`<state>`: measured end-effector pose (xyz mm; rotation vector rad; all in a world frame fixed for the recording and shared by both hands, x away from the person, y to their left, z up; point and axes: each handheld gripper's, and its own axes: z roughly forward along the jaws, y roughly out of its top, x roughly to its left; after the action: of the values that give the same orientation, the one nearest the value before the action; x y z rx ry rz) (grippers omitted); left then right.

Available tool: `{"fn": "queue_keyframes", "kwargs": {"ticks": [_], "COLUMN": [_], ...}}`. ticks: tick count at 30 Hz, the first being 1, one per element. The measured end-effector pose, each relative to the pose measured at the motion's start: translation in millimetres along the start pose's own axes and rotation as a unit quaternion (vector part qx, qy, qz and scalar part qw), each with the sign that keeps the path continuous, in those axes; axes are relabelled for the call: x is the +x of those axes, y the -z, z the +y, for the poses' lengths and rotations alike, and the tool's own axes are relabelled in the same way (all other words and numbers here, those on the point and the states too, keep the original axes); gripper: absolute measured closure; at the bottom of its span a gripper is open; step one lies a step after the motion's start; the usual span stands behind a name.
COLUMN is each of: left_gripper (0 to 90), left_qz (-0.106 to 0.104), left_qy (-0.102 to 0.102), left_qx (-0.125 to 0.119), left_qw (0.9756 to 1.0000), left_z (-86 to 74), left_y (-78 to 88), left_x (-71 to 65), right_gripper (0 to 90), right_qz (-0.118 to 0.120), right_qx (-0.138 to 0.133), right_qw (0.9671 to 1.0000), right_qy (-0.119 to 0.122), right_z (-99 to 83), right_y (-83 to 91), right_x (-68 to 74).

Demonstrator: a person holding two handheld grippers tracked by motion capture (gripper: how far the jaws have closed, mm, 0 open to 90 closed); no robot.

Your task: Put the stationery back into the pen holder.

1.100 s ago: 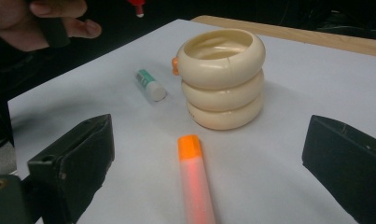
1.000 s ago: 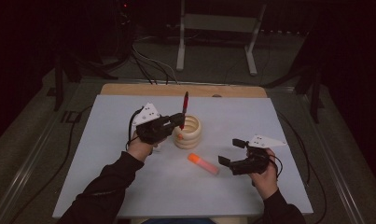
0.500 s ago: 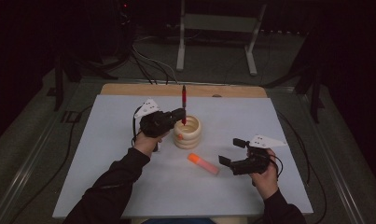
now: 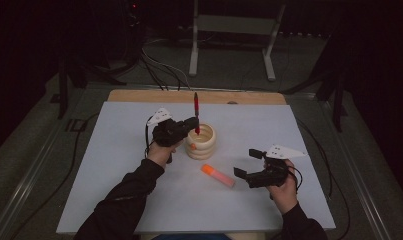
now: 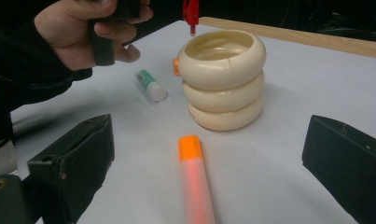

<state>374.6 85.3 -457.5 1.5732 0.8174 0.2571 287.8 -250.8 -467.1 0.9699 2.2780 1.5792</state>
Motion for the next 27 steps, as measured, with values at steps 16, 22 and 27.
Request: {"fn": "queue_keyframes", "kwargs": {"ticks": [16, 22, 27], "left_gripper": [80.1, 80.1, 80.0], "left_qz": [0.017, 0.024, 0.031], "left_qy": [0.009, 0.013, 0.011], "left_qx": [0.025, 0.039, 0.050], "left_qw": [0.9995, 0.9989, 0.9982], "left_z": [-14.0, -19.4, -20.2], "left_y": [-12.5, -15.2, -17.9], "left_x": [-0.7, 1.1, -0.7], "right_gripper": [2.3, 2.3, 2.3], "right_qz": [0.004, 0.006, 0.008], "right_qx": [0.006, 0.007, 0.008], "right_qw": [1.0000, 1.0000, 0.9999], "right_qy": [0.003, 0.002, 0.002], "right_z": [-0.8, -0.9, -1.1], "right_y": [-1.7, -2.1, -2.8], "right_x": [1.1, 1.3, 1.7]}}
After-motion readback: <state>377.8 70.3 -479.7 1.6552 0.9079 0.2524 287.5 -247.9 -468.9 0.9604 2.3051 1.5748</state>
